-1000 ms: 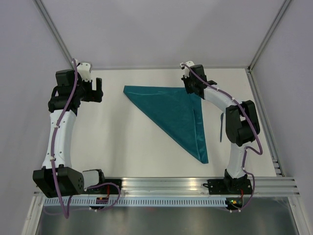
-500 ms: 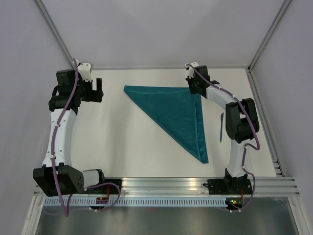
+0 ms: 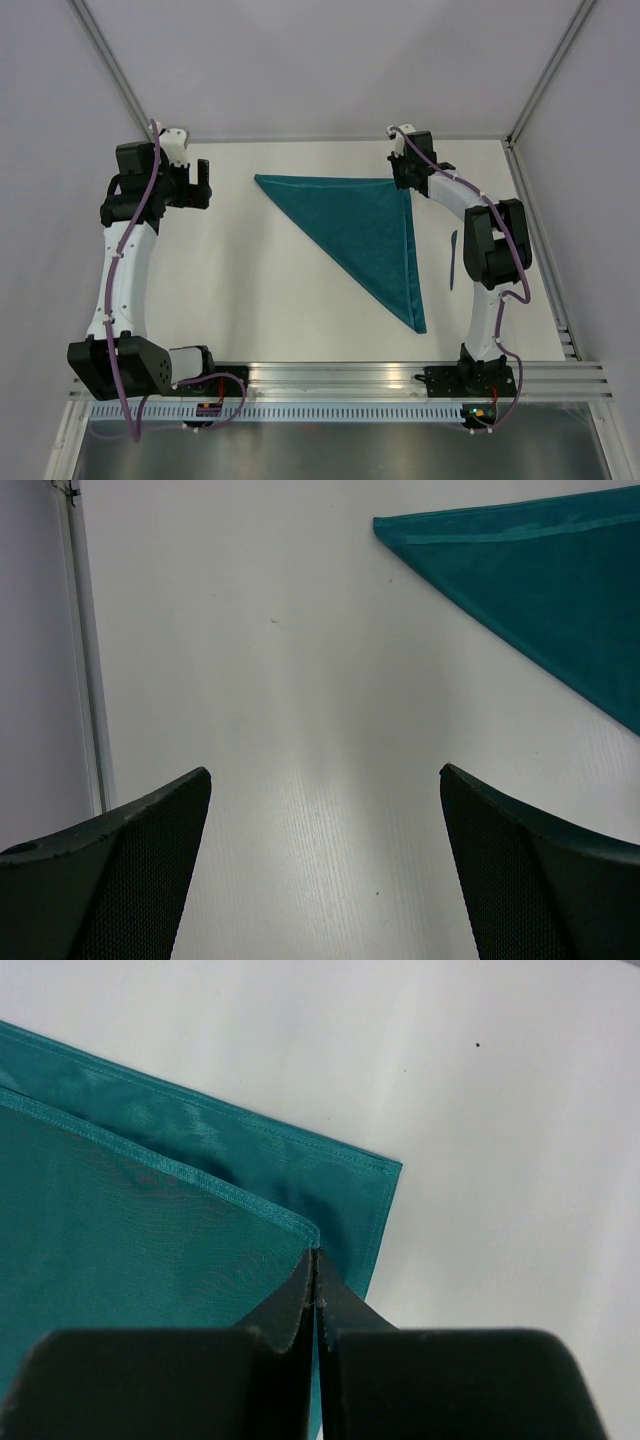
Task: Fold the napkin, place the utensils inside, and roll it up
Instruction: Fold the napkin at the center of the board.
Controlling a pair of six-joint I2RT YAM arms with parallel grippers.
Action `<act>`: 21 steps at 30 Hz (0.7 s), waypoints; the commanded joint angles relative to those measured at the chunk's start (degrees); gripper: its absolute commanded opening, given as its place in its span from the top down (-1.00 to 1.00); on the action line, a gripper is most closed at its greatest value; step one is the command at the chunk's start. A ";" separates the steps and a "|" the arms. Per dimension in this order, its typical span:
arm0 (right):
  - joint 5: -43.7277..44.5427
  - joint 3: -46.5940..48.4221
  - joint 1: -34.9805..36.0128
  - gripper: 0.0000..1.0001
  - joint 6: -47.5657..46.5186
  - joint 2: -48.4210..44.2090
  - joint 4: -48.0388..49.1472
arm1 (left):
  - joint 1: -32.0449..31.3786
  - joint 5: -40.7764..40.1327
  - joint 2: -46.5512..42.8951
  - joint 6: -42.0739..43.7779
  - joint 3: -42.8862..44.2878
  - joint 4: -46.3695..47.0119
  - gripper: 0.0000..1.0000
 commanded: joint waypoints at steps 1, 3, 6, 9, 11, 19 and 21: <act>-0.44 2.96 -0.51 0.99 0.81 0.68 1.32 | 0.26 0.24 0.11 -1.79 0.24 1.98 -0.97; -0.26 3.31 -0.69 0.99 0.81 0.85 1.32 | 0.27 0.16 0.11 -1.79 0.24 1.98 -0.97; -0.26 3.75 -0.95 0.99 0.90 1.20 1.23 | 0.26 0.24 0.11 -1.79 0.15 1.98 -0.97; -0.35 4.45 -1.30 0.99 1.07 1.64 0.96 | 0.26 0.33 0.11 -1.70 0.15 1.98 -0.97; -0.26 4.63 -1.57 0.99 1.34 1.82 1.05 | 0.26 0.33 0.20 -1.70 -0.02 1.98 -0.97; -0.35 4.98 -2.53 0.99 1.60 2.52 1.23 | 0.26 0.59 0.29 -1.79 -0.11 1.98 -0.97; -0.26 5.16 -2.62 0.99 1.51 2.70 1.23 | 0.35 0.59 0.20 -1.79 -0.29 1.98 -0.97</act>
